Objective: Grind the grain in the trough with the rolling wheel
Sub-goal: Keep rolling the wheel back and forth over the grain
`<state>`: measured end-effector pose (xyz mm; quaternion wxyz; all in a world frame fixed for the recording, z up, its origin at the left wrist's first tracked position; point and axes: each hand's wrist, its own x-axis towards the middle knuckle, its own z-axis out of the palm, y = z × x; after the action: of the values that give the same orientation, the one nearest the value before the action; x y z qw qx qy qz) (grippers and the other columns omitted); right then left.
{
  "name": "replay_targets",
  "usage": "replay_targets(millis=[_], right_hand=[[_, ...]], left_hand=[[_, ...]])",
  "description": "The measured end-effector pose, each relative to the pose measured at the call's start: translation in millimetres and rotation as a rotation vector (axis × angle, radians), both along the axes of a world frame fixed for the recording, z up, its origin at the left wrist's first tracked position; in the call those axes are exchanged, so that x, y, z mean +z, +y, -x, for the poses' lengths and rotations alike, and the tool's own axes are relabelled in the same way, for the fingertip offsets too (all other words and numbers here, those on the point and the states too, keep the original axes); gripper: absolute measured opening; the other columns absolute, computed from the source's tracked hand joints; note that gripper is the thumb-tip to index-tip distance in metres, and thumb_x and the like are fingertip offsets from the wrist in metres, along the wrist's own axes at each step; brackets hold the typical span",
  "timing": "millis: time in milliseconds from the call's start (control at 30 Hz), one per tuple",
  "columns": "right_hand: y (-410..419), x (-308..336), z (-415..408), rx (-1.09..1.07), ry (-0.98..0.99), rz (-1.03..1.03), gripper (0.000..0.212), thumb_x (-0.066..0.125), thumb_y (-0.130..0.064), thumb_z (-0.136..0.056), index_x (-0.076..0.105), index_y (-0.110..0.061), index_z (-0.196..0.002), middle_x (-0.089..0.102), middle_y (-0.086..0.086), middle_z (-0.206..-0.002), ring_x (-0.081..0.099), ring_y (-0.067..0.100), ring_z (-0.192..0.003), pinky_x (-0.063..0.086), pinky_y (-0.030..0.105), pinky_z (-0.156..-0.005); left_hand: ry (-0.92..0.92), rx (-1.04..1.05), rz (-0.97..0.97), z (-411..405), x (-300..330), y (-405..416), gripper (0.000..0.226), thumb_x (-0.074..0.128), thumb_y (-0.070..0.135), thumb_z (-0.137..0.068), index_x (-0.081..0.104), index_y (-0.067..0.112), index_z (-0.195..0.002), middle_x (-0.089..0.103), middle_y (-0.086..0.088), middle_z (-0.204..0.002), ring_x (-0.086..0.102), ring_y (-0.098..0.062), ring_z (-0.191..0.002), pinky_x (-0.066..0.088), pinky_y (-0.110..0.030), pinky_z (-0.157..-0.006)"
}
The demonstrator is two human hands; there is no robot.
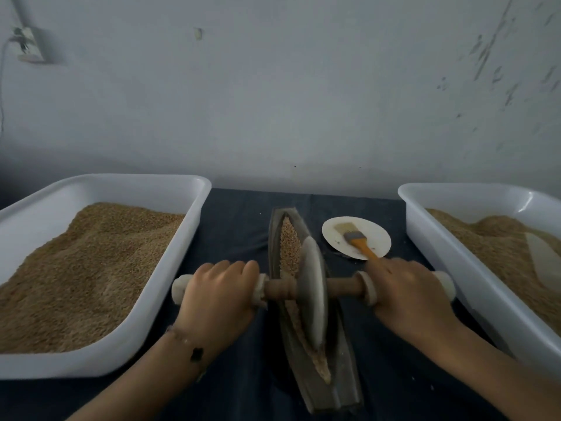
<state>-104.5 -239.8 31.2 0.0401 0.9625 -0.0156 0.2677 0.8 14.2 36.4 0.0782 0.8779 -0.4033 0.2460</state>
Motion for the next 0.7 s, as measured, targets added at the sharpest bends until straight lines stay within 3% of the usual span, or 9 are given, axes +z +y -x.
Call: replay_targets(millis=[133, 233, 300, 400, 533, 700], right_hand=[[0, -1, 24, 0.013, 0.058, -0.019, 0.054, 0.087, -0.006, -0.028, 0.051, -0.025, -0.064, 0.047, -0.009, -0.055, 0.045, 0.010, -0.045, 0.032, 0.023, -0.039], [-3, -2, 12, 0.022, 0.048, -0.009, 0.054, 0.088, -0.010, -0.029, 0.050, -0.026, -0.063, 0.046, -0.010, -0.055, 0.045, 0.009, -0.044, 0.026, 0.019, -0.042], [-6, -3, -8, 0.025, -0.020, 0.025, 0.044, 0.088, -0.011, -0.036, 0.056, -0.020, -0.065, 0.054, -0.005, -0.057, 0.050, 0.015, -0.046, 0.033, 0.025, -0.043], [-11, -4, -47, 0.034, -0.140, 0.107, 0.030, 0.084, -0.009, -0.049, 0.061, -0.010, -0.068, 0.061, 0.007, -0.062, 0.056, 0.026, -0.053, 0.043, 0.032, -0.049], [-13, 3, -95, 0.002, -0.204, 0.178, 0.030, 0.084, -0.007, -0.051, 0.058, -0.007, -0.067, 0.059, 0.009, -0.061, 0.056, 0.029, -0.054, 0.043, 0.033, -0.052], [-11, 11, -112, -0.042, -0.169, 0.205, 0.029, 0.083, -0.006, -0.057, 0.056, -0.009, -0.067, 0.058, 0.008, -0.061, 0.055, 0.028, -0.055, 0.039, 0.033, -0.053]], left_hand=[[-0.070, -0.031, -0.012, 21, 5, 7, 0.033, 0.081, 0.012, -0.043, 0.054, 0.017, -0.061, 0.050, 0.003, -0.054, 0.047, -0.020, -0.045, 0.040, -0.034, -0.042], [-0.039, -0.003, -0.014, 12, 0, 4, 0.036, 0.084, 0.017, -0.041, 0.052, 0.017, -0.058, 0.049, 0.004, -0.050, 0.046, -0.017, -0.041, 0.039, -0.030, -0.040], [0.018, 0.040, -0.011, -4, -6, -2, 0.033, 0.083, 0.020, -0.050, 0.051, 0.018, -0.059, 0.049, 0.006, -0.050, 0.047, -0.015, -0.042, 0.040, -0.028, -0.043], [0.081, 0.200, 0.031, -37, -18, -15, 0.019, 0.065, 0.027, -0.078, 0.049, 0.021, -0.071, 0.053, 0.007, -0.065, 0.051, -0.015, -0.059, 0.035, -0.027, -0.057], [0.092, 0.230, 0.184, -71, -30, -28, 0.021, 0.067, 0.016, -0.077, 0.050, 0.013, -0.066, 0.060, -0.006, -0.064, 0.055, -0.027, -0.057, 0.031, -0.029, -0.054], [0.050, 0.257, 0.173, -88, -29, -30, 0.031, 0.068, 0.022, -0.079, 0.039, 0.020, -0.066, 0.060, -0.004, -0.065, 0.050, -0.021, -0.054, 0.025, -0.028, -0.053]])
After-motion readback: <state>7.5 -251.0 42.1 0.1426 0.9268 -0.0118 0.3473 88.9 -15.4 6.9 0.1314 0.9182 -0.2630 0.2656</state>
